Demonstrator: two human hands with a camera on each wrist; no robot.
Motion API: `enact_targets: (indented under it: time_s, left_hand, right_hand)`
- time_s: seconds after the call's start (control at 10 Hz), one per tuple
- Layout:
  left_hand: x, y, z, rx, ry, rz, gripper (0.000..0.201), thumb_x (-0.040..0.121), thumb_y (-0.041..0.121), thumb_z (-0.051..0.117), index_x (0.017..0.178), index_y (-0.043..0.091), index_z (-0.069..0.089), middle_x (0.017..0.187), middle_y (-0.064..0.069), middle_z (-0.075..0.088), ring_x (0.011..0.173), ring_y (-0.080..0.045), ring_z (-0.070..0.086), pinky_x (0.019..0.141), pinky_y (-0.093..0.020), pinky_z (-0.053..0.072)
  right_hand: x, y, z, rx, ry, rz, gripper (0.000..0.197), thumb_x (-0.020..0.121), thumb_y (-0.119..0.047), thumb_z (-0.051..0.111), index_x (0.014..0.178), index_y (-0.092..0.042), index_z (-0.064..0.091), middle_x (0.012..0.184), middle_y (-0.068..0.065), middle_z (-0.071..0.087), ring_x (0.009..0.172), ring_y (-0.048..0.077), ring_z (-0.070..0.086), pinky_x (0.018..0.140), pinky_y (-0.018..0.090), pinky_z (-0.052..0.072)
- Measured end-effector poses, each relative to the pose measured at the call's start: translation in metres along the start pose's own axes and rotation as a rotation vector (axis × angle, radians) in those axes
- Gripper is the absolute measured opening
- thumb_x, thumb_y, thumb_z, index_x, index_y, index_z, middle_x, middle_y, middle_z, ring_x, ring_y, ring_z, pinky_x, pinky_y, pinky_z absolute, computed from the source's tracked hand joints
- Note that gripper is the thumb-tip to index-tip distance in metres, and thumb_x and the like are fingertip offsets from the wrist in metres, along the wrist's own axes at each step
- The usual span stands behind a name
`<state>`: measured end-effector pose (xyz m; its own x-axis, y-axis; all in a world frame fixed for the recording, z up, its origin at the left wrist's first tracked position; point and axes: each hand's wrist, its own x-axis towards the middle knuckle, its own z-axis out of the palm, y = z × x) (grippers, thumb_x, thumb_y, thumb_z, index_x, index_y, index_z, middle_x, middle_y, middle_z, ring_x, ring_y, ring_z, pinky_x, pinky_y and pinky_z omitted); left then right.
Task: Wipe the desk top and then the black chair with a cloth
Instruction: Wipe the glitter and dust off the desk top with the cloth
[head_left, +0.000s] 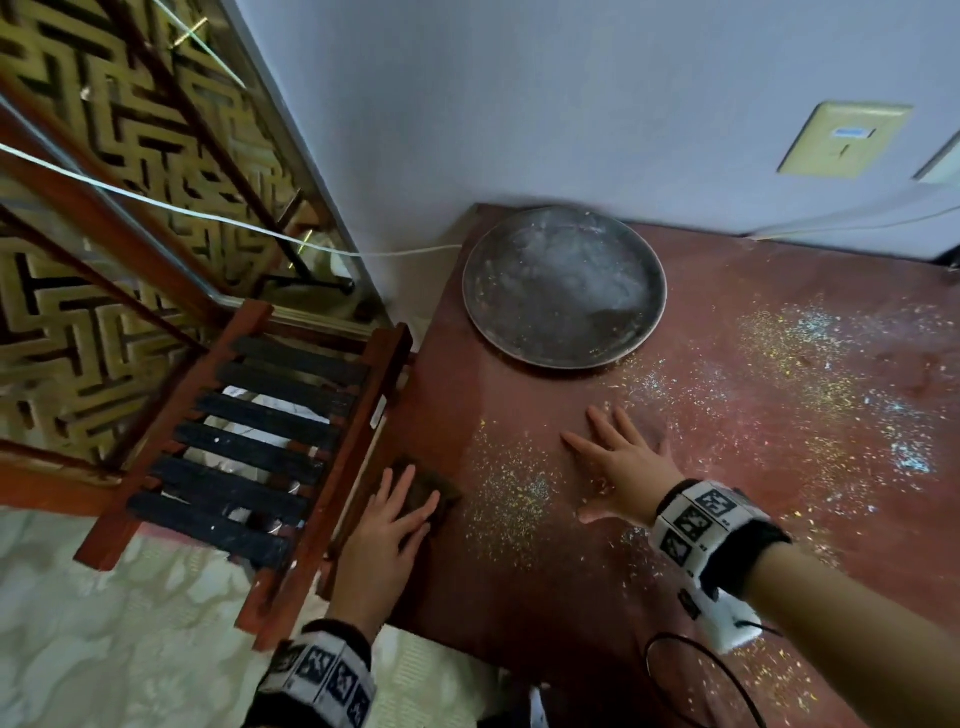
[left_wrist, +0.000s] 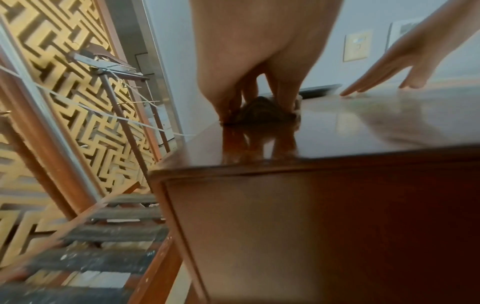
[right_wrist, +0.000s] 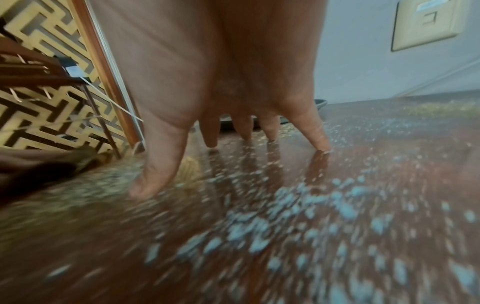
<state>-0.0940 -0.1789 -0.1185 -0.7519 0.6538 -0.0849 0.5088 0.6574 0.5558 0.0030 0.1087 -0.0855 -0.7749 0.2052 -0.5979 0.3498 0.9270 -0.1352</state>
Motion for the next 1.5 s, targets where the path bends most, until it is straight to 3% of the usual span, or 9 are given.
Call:
enact_targets:
  time_s: [0.2, 0.4, 0.5, 0.7, 0.9, 1.0, 1.2, 1.4, 1.5]
  left_hand:
    - [0.059, -0.004, -0.011, 0.013, -0.045, -0.095, 0.036, 0.094, 0.017, 0.055, 0.129, 0.024, 0.057, 0.154, 0.004, 0.025, 0.146, -0.018, 0.011, 0.114, -0.026, 0.014]
    - [-0.044, -0.027, 0.005, -0.095, 0.062, -0.015, 0.043, 0.089, 0.018, 0.061, 0.126, 0.04, 0.056, 0.151, 0.014, 0.027, 0.144, -0.011, 0.015, 0.11, -0.047, 0.032]
    - [-0.078, -0.031, 0.011, -0.103, 0.12, 0.019, 0.045, 0.088, 0.039, 0.043, 0.132, 0.049, 0.039, 0.151, 0.027, 0.022, 0.143, 0.0, 0.01, 0.11, -0.035, 0.031]
    - [-0.009, -0.012, 0.022, -0.057, 0.093, 0.138, 0.039, 0.083, 0.009, 0.064, 0.117, 0.027, 0.067, 0.143, 0.001, 0.045, 0.14, -0.012, 0.021, 0.103, -0.036, 0.04]
    - [-0.064, -0.007, 0.028, -0.094, 0.079, 0.23, 0.045, 0.083, 0.01, 0.061, 0.121, 0.035, 0.06, 0.148, 0.004, 0.041, 0.142, -0.015, 0.022, 0.108, -0.011, 0.027]
    - [-0.096, -0.01, 0.036, -0.096, 0.033, 0.279, 0.06, 0.081, 0.006, 0.07, 0.128, 0.041, 0.053, 0.15, 0.008, 0.036, 0.143, -0.019, 0.023, 0.102, -0.019, 0.041]
    - [-0.009, 0.012, 0.033, -0.067, -0.006, 0.212, 0.037, 0.087, 0.016, 0.058, 0.12, 0.032, 0.063, 0.147, 0.006, 0.039, 0.142, -0.02, 0.022, 0.107, -0.047, 0.039]
    - [-0.067, 0.011, 0.033, -0.143, 0.02, 0.238, 0.048, 0.085, 0.01, 0.062, 0.124, 0.038, 0.058, 0.15, 0.009, 0.035, 0.144, -0.015, 0.02, 0.103, -0.046, 0.043]
    - [-0.073, 0.012, 0.031, -0.224, -0.028, 0.217, 0.06, 0.083, 0.013, 0.065, 0.125, 0.054, 0.05, 0.148, 0.023, 0.033, 0.142, -0.007, 0.022, 0.11, -0.033, 0.035]
  right_hand:
    - [-0.006, -0.01, 0.019, -0.056, -0.004, 0.002, 0.11, 0.07, -0.058, 0.068, 0.144, -0.044, -0.012, 0.153, -0.005, -0.027, 0.141, 0.027, -0.022, 0.107, 0.07, 0.008]
    - [-0.01, -0.013, 0.017, -0.068, -0.003, 0.009, 0.109, 0.07, -0.059, 0.067, 0.145, -0.043, -0.012, 0.153, -0.005, -0.026, 0.142, 0.026, -0.02, 0.108, 0.069, 0.009]
    - [-0.011, -0.012, 0.017, -0.062, 0.006, 0.006, 0.108, 0.071, -0.058, 0.067, 0.145, -0.043, -0.01, 0.154, -0.006, -0.025, 0.142, 0.026, -0.02, 0.108, 0.068, 0.009]
    - [-0.012, -0.013, 0.015, -0.069, 0.004, 0.01, 0.107, 0.071, -0.059, 0.066, 0.145, -0.042, -0.009, 0.154, -0.006, -0.024, 0.142, 0.025, -0.02, 0.108, 0.068, 0.01]
    - [-0.012, -0.013, 0.015, -0.079, 0.012, 0.007, 0.107, 0.071, -0.06, 0.066, 0.145, -0.043, -0.009, 0.154, -0.006, -0.023, 0.143, 0.025, -0.019, 0.108, 0.068, 0.01]
    - [-0.013, -0.013, 0.015, -0.08, 0.009, -0.001, 0.106, 0.071, -0.06, 0.066, 0.146, -0.042, -0.008, 0.154, -0.005, -0.023, 0.143, 0.026, -0.019, 0.108, 0.068, 0.01]
    - [-0.012, -0.012, 0.016, -0.065, 0.017, 0.002, 0.107, 0.071, -0.059, 0.066, 0.145, -0.043, -0.009, 0.154, -0.006, -0.023, 0.142, 0.026, -0.019, 0.108, 0.068, 0.01]
    - [-0.018, -0.02, 0.008, -0.11, -0.01, 0.017, 0.105, 0.074, -0.055, 0.066, 0.147, -0.039, -0.008, 0.155, -0.003, -0.021, 0.143, 0.027, -0.016, 0.109, 0.066, 0.01]
    - [-0.026, -0.059, 0.016, -0.172, 0.109, -0.195, 0.09, 0.081, -0.043, 0.065, 0.15, -0.026, 0.01, 0.158, 0.002, -0.003, 0.145, 0.026, 0.002, 0.112, 0.058, 0.019]
